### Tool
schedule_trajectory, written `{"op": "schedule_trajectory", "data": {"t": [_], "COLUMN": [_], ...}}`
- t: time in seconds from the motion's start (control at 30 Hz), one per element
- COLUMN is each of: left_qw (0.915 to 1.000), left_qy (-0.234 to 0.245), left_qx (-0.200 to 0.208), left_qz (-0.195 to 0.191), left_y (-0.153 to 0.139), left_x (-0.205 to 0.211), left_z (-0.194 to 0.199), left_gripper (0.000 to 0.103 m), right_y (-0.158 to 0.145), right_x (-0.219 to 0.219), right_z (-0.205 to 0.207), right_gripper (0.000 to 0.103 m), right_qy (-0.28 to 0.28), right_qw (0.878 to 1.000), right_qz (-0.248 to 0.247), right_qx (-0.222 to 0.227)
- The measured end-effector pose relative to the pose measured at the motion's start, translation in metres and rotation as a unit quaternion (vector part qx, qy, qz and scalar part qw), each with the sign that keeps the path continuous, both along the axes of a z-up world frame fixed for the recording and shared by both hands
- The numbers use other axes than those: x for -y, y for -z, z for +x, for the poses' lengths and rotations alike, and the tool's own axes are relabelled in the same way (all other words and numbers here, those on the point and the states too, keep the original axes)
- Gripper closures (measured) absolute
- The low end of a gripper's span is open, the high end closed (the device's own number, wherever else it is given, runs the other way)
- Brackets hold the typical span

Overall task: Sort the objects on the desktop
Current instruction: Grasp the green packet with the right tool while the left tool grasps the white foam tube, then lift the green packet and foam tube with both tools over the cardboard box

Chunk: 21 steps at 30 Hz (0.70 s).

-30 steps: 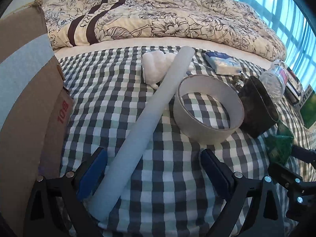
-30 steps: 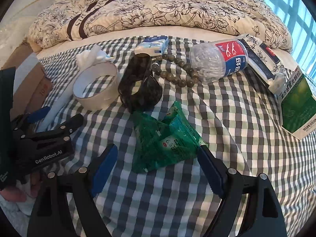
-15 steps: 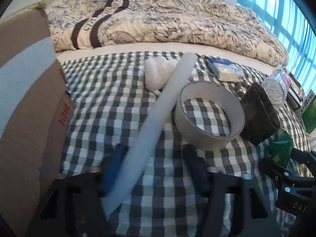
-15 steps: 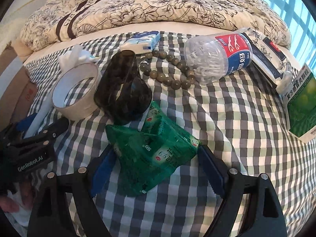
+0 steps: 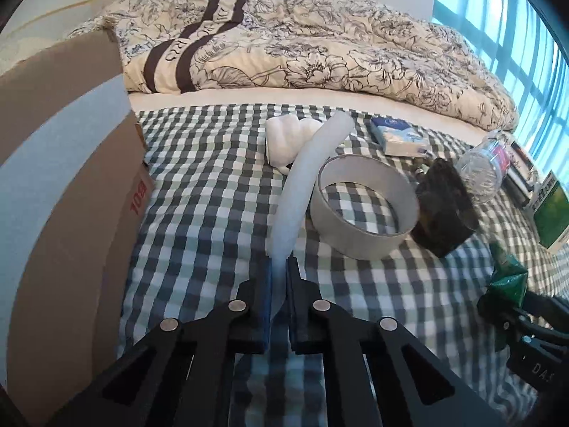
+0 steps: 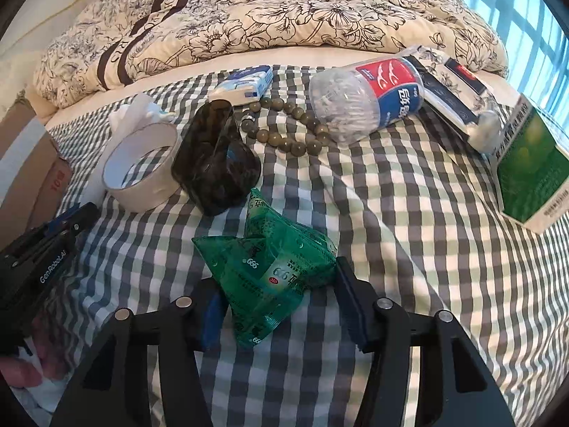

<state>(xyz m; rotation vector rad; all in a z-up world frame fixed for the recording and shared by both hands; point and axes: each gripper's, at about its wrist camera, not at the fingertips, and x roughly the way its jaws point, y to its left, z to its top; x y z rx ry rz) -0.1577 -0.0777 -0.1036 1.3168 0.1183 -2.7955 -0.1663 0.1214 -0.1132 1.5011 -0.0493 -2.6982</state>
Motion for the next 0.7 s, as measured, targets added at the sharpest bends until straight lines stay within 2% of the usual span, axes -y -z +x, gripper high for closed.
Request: {"op": "schedule_trajectory", "data": {"t": [0.1, 0.23, 0.4, 0.7], "left_qw": [1.0, 0.9999, 0.9999, 0.9978], "left_qy": [0.003, 0.007, 0.01, 0.026], "left_qx": [-0.001, 0.002, -0.006, -0.059], "left_qz": [0.008, -0.009, 0.001, 0.013], "left_y": [-0.008, -0.015, -0.028, -0.084], "left_x": [-0.004, -0.012, -0.014, -0.013], "left_z": [0.008, 0.018, 0.031, 0.059], "left_gripper": [0.096, 0.096, 0.096, 0.096], "right_y": [-0.003, -0.009, -0.021, -0.053], "right_x": [0.0, -0.003, -0.003, -0.001], "right_z": [0.006, 0.017, 0.03, 0.052], "right_gripper": [0.048, 0.048, 0.048, 0.048], "right_qy": [0.001, 0.006, 0.005, -0.002], "right_qw": [1.0, 1.0, 1.0, 0.999], "right_qz": [-0.011, -0.023, -0.027, -0.032], "right_qx": [0.003, 0.002, -0.003, -0.033]}}
